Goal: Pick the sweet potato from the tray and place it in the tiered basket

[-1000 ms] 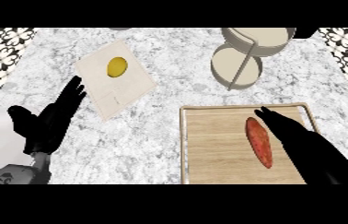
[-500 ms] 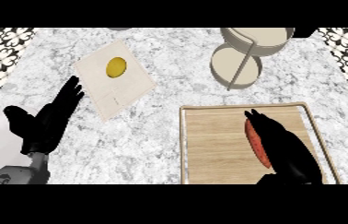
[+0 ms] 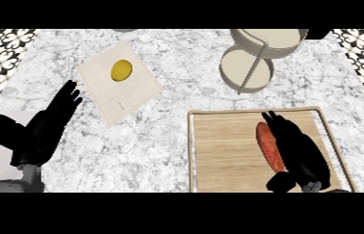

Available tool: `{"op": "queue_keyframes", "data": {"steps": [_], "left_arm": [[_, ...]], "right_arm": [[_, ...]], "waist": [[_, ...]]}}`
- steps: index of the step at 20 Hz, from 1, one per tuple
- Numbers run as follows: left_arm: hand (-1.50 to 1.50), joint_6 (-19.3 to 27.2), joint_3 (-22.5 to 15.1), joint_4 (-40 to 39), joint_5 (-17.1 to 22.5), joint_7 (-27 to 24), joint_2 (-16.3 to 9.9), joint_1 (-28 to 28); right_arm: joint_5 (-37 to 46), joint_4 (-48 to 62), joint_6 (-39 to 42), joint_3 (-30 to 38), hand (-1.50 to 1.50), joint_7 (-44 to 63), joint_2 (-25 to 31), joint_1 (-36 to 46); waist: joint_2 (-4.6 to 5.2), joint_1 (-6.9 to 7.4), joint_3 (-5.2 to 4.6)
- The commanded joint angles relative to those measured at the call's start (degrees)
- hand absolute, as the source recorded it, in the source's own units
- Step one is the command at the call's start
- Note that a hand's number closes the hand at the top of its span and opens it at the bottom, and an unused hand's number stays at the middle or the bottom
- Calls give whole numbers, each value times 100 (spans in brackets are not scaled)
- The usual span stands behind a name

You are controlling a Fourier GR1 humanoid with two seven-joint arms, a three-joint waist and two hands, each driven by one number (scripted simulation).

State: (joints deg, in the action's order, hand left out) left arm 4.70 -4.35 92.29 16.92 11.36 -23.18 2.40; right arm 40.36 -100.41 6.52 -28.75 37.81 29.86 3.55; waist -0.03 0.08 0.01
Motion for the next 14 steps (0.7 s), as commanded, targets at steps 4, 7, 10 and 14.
{"op": "queue_keyframes", "data": {"steps": [4, 7, 10, 14], "left_arm": [[0, -254, 185, -104, -337, -94, 384, -115], [0, 25, 47, -192, -443, 175, 456, 319], [0, -283, 243, -305, -338, -89, 395, 92], [0, -348, 241, -78, -407, -60, 463, -68]], "right_arm": [[310, 183, 395, 648, -150, -585, -178, -77], [237, 527, 831, 283, 150, -411, -138, -65], [-37, 1100, 1031, 443, 150, -776, -414, 184], [685, 988, 755, 82, 150, -1052, -340, -82]], "waist": [[-1, -7, -1], [6, -24, -2], [9, 12, -1], [-1, -1, 0]]}}
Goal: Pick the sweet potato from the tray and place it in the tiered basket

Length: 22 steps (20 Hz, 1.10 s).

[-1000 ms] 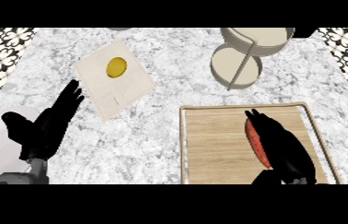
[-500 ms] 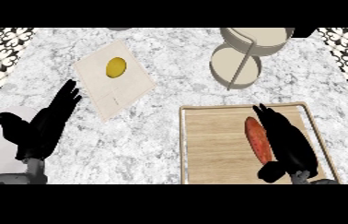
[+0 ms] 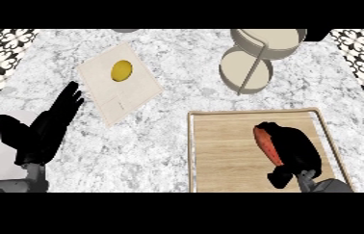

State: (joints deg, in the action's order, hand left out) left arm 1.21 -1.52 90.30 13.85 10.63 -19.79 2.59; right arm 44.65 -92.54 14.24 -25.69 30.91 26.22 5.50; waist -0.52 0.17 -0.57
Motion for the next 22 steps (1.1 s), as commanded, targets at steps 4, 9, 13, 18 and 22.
{"op": "queue_keyframes", "data": {"steps": [4, 9, 13, 18, 22], "left_arm": [[0, -34, -70, -125, -247, -10, 241, 61], [0, 33, -35, -23, -217, 24, 213, 158], [0, -29, -33, 29, -112, 95, 230, 165], [0, -105, 28, -145, -132, -54, 183, 217], [0, -81, 54, -101, -143, 44, 145, 228]], "right_arm": [[651, 412, -10, -225, 150, -418, -122, 92], [-87, 1652, -494, 1259, 150, -2894, 1780, 379], [-364, 2581, -859, 1964, 150, -4075, 2453, 688], [-970, 3503, -1808, 2827, 150, -5353, 2302, 1252], [-2293, 3875, -1330, 3714, 150, -6420, 2246, 1711]], "waist": [[52, -7, 57], [144, 77, 91], [187, 185, 118], [194, 242, 119], [137, 175, 114]]}}
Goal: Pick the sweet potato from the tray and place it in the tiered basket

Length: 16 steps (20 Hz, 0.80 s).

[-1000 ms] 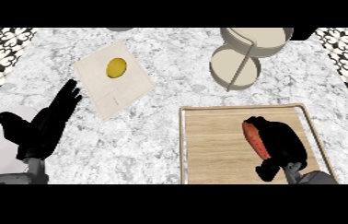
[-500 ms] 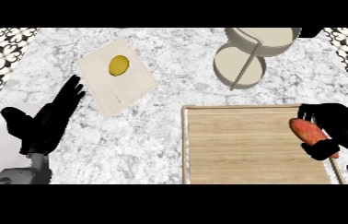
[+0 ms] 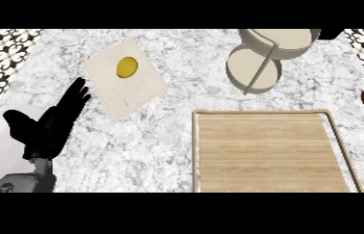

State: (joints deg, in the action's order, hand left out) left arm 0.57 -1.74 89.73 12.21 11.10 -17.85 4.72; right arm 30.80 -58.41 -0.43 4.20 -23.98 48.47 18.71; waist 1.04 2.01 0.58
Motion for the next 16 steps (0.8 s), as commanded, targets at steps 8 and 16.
{"op": "queue_keyframes", "data": {"steps": [8, 16], "left_arm": [[0, -41, 61, -209, -69, 28, 25, 179], [0, -11, -1, -240, -296, -220, 257, -75]], "right_arm": [[-1480, 2105, 1338, 1138, 150, -2518, 337, 1509], [-1202, 1841, 2340, 634, 150, -1582, 324, 2898]], "waist": [[-40, -11, -44], [-86, -92, -60]]}}
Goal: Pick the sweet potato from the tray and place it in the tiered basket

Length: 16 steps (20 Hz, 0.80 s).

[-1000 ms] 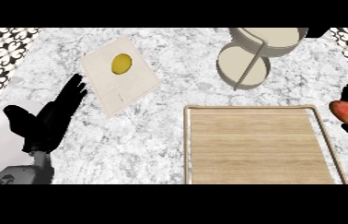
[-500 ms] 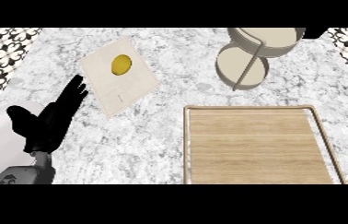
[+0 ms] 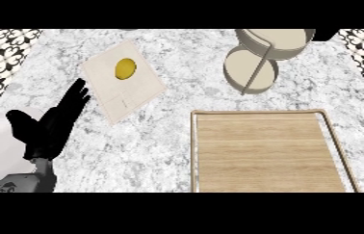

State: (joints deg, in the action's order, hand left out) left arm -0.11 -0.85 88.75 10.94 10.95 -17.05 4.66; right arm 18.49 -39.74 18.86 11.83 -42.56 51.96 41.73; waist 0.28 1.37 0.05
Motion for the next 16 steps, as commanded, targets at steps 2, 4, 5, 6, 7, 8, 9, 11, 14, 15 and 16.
{"op": "queue_keyframes", "data": {"steps": [2, 4, 5, 6, 7, 8, 9, 11, 14, 15, 16], "left_arm": [[0, 122, -143, 611, -95, 289, 129, -350], [0, -47, 117, 189, 3, 142, 3, -136], [0, 61, 0, 125, -164, 59, 132, -112], [0, 209, 80, -255, -212, 72, 230, 266], [0, 58, 101, 360, -48, 359, 66, -82], [0, -184, 340, 179, 116, 110, -113, -167], [0, 20, 34, 204, -193, 145, 162, -195], [0, -34, 145, 333, -141, 126, 88, -330], [0, 10, 108, 657, -115, 500, 166, -253], [0, -195, 245, 277, -28, 314, 41, -82], [0, 6, 56, 315, -311, 114, 285, -234]], "right_arm": [[-21, -539, 427, -226, 150, 863, -326, 646], [160, -643, 25, -389, 150, 1196, -782, 852], [36, -1036, 278, -436, 150, 1446, -885, 723], [34, -1143, 170, -436, 150, 1788, -1038, 795], [48, -1386, 156, -516, 150, 1913, -1177, 749], [138, -1448, -119, -619, 150, 2035, -1482, 631], [-11, -1663, 204, -476, 150, 2295, -1295, 600], [74, -1928, 100, -628, 150, 2754, -1581, 776], [194, -1678, 109, -630, 150, 2877, -1683, 930], [211, -2094, 100, -804, 150, 3398, -1932, 1066], [234, -2055, 107, -742, 150, 3278, -1901, 921]], "waist": [[-48, -45, -8], [-29, -46, -9], [-44, -108, -10], [-38, -140, -11], [-53, -108, -9], [-48, -102, -10], [-46, -132, -9], [-49, -112, -9], [-36, -86, -6], [-44, -116, -9], [-36, -112, -8]]}}
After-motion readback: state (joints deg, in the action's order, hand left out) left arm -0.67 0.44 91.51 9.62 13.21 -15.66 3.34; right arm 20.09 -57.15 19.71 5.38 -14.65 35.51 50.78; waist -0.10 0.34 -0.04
